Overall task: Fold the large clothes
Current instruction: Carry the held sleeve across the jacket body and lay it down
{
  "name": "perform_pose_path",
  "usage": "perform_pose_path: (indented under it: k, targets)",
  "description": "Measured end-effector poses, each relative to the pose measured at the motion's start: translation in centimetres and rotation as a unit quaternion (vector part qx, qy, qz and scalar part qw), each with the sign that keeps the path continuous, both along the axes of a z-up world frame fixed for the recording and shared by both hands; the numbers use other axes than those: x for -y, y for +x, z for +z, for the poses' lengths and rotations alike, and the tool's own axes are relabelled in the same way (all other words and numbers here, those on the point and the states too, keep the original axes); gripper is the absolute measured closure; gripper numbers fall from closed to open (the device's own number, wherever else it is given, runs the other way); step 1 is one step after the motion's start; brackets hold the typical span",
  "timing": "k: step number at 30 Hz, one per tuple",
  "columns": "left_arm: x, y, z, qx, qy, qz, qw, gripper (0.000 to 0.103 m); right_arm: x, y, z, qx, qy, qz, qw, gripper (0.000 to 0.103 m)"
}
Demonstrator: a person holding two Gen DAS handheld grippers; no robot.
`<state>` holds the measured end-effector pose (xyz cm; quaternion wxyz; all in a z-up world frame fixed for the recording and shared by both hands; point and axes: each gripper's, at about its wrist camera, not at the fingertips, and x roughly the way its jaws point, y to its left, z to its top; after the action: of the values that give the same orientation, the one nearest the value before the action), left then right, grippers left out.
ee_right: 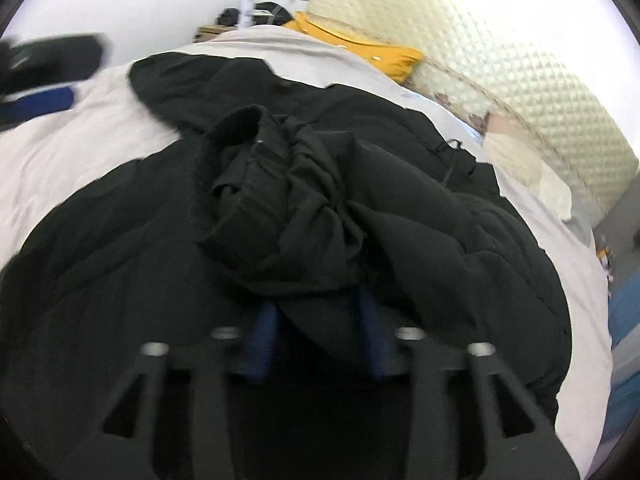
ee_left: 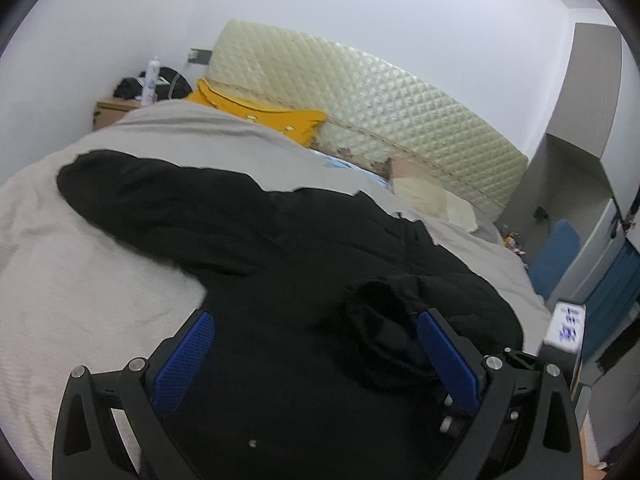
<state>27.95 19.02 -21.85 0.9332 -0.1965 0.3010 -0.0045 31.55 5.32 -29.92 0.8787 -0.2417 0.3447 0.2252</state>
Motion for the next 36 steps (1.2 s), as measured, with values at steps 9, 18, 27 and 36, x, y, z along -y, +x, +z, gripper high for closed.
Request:
perform_pose_path:
  k: [9, 18, 27, 36]
  targets:
    - [1.8, 0.9, -1.0, 0.005, -0.076, -0.079, 0.9940, 0.003, 8.3, -2.7, 2.4, -0.034, 0.121, -0.022, 0.992, 0.019]
    - [5.6, 3.4, -3.7, -0.035, -0.127, -0.153, 0.9794, 0.021, 23.2, 5.1, 0.1, -0.147, 0.363, -0.220, 0.893, 0.019]
    - [6.7, 6.2, -7.3, -0.099, -0.096, -0.136, 0.9811, 0.056, 26.4, 9.6, -5.0, -0.201, 0.487, -0.240, 0.815, 0.018]
    - [7.3, 7.5, -5.3, -0.071, -0.048, -0.121, 0.9889, 0.095, 24.5, 9.7, -2.5, -0.151, 0.436, -0.202, 0.864, 0.084]
